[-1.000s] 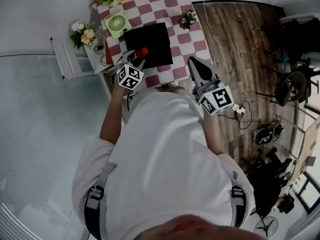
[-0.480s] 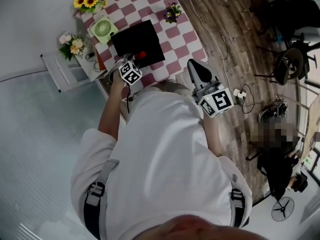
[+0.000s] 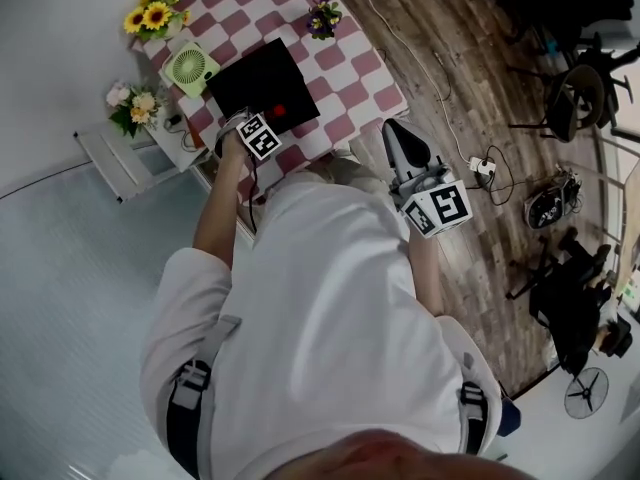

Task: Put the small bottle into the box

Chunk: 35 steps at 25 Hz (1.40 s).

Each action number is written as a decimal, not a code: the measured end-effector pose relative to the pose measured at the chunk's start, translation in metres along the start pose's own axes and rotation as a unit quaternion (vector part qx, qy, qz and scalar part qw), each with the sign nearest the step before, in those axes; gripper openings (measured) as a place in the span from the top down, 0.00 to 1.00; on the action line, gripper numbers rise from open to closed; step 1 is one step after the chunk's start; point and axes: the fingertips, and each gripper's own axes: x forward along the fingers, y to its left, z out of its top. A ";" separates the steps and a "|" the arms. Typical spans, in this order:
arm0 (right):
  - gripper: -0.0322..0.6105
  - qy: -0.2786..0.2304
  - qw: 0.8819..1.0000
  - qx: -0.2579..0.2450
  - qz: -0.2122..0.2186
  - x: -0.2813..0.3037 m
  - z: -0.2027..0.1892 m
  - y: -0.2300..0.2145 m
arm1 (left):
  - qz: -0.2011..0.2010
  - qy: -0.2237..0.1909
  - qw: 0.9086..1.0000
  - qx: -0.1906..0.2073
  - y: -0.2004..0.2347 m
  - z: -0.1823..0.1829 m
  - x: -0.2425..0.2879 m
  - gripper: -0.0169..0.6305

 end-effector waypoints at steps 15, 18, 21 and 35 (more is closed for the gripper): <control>0.95 -0.001 1.000 0.012 -0.028 -0.014 -0.001 -0.011 | -0.040 0.048 0.998 -0.001 -0.008 -0.001 0.028 0.63; 0.95 0.001 1.000 0.015 -0.028 -0.015 -0.004 -0.009 | -0.049 0.052 0.997 -0.002 -0.008 0.000 0.029 0.63; 0.95 0.004 1.000 0.016 -0.025 -0.015 -0.005 -0.008 | -0.057 0.056 0.997 -0.006 -0.009 0.000 0.028 0.63; 0.95 0.007 1.000 0.009 0.018 0.011 0.001 0.000 | -0.041 0.046 0.998 0.008 -0.007 -0.001 0.010 0.53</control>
